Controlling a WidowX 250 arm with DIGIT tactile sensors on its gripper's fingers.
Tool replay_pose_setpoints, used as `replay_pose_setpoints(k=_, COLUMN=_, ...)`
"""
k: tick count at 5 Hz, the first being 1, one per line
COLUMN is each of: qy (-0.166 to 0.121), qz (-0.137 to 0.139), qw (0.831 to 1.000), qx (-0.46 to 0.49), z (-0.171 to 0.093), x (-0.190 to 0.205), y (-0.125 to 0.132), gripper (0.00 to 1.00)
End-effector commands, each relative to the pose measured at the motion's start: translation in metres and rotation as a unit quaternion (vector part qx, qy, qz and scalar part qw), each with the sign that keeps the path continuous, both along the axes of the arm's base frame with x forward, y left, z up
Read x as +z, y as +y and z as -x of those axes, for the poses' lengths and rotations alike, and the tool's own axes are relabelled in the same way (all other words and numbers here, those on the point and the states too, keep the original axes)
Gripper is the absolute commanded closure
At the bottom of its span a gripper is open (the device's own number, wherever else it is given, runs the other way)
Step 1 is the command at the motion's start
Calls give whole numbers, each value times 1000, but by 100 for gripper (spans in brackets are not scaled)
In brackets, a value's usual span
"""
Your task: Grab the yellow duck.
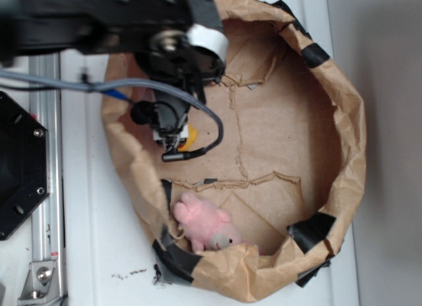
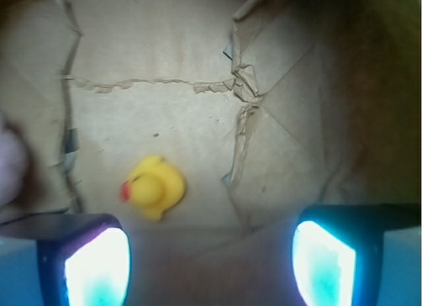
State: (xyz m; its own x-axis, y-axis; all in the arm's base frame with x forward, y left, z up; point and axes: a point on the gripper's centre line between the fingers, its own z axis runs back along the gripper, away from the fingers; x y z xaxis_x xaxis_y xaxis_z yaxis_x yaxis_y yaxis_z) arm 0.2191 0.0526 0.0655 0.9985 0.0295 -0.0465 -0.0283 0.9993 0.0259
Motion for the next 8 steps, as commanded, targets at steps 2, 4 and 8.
replay_pose_setpoints(k=2, qy=-26, qz=-57, qw=998, qx=-25, z=5, x=-17, y=-12, gripper=0)
replay_pose_setpoints(k=4, qy=-44, qz=-65, qw=997, qx=-16, z=16, x=-13, y=-6, gripper=0)
replay_pose_setpoints(k=8, qy=-88, qz=-46, qw=995, qx=11, z=6, x=-15, y=-9, gripper=0)
